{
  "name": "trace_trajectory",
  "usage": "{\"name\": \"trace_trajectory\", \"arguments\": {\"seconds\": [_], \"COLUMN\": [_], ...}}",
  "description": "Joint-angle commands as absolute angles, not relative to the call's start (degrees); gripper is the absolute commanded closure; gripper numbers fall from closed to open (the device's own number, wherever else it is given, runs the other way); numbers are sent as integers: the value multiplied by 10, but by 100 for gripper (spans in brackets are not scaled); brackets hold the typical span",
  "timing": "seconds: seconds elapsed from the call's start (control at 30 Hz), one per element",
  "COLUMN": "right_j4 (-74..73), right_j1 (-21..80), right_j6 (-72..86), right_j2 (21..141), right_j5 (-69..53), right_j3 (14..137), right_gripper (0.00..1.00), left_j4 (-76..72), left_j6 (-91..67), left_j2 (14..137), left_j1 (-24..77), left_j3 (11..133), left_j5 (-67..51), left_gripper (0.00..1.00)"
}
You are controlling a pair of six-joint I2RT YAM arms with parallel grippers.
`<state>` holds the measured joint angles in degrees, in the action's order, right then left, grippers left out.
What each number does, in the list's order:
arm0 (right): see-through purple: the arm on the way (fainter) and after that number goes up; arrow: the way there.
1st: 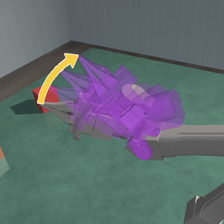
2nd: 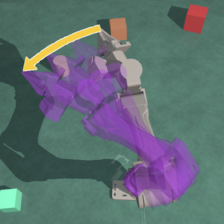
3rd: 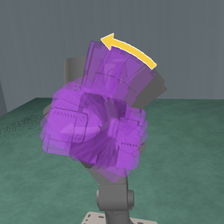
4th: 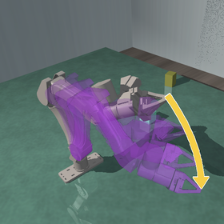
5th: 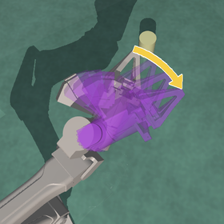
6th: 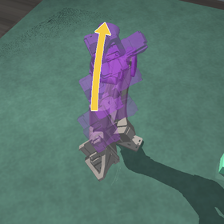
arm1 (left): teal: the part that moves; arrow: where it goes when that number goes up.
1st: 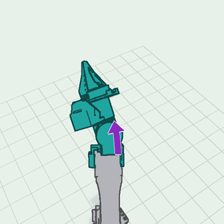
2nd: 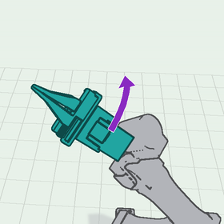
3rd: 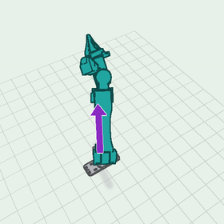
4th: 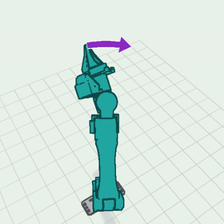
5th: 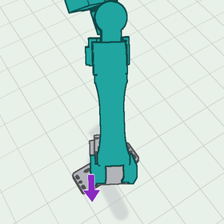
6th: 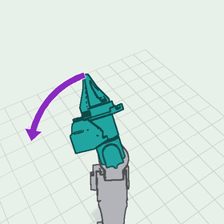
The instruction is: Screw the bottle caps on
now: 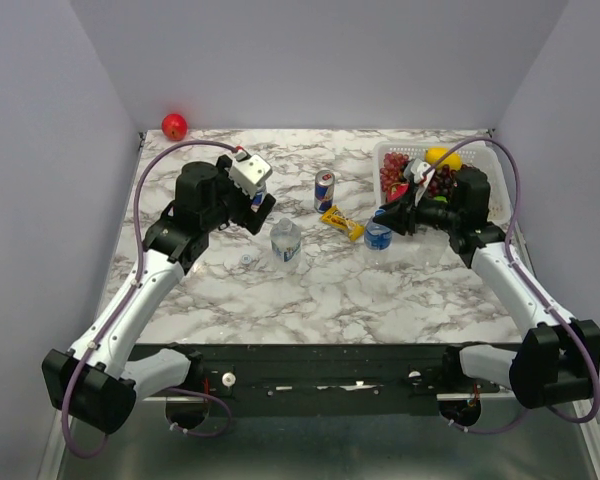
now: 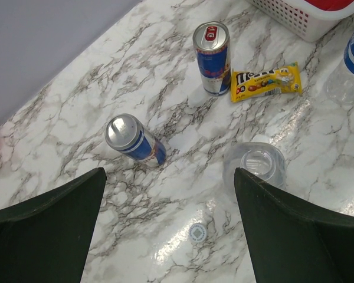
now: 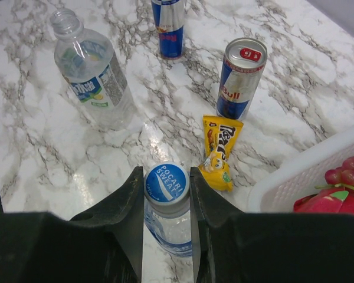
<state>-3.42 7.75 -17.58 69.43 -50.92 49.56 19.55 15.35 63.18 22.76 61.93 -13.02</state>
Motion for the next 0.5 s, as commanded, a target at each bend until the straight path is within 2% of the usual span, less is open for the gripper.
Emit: {"name": "trace_trajectory", "arguments": {"seconds": [0.0,0.23,0.37,0.47], "right_j4": [35,40,40,39], "right_j1": [71,69,69,70], "right_j6": [-155,-149,-153,-152], "right_j2": [690,680,673,670], "right_j5": [-532,-503,-496,-491], "right_j3": [473,457,452,452], "right_gripper": [84,72,57,53], "left_j4": [206,204,198,195], "left_j6": [150,151,150,153], "left_j2": [640,642,642,640], "left_j1": [220,218,217,217], "left_j3": [623,620,613,606], "left_j5": [-156,-173,-180,-184], "left_gripper": [1,1,1,1]}}
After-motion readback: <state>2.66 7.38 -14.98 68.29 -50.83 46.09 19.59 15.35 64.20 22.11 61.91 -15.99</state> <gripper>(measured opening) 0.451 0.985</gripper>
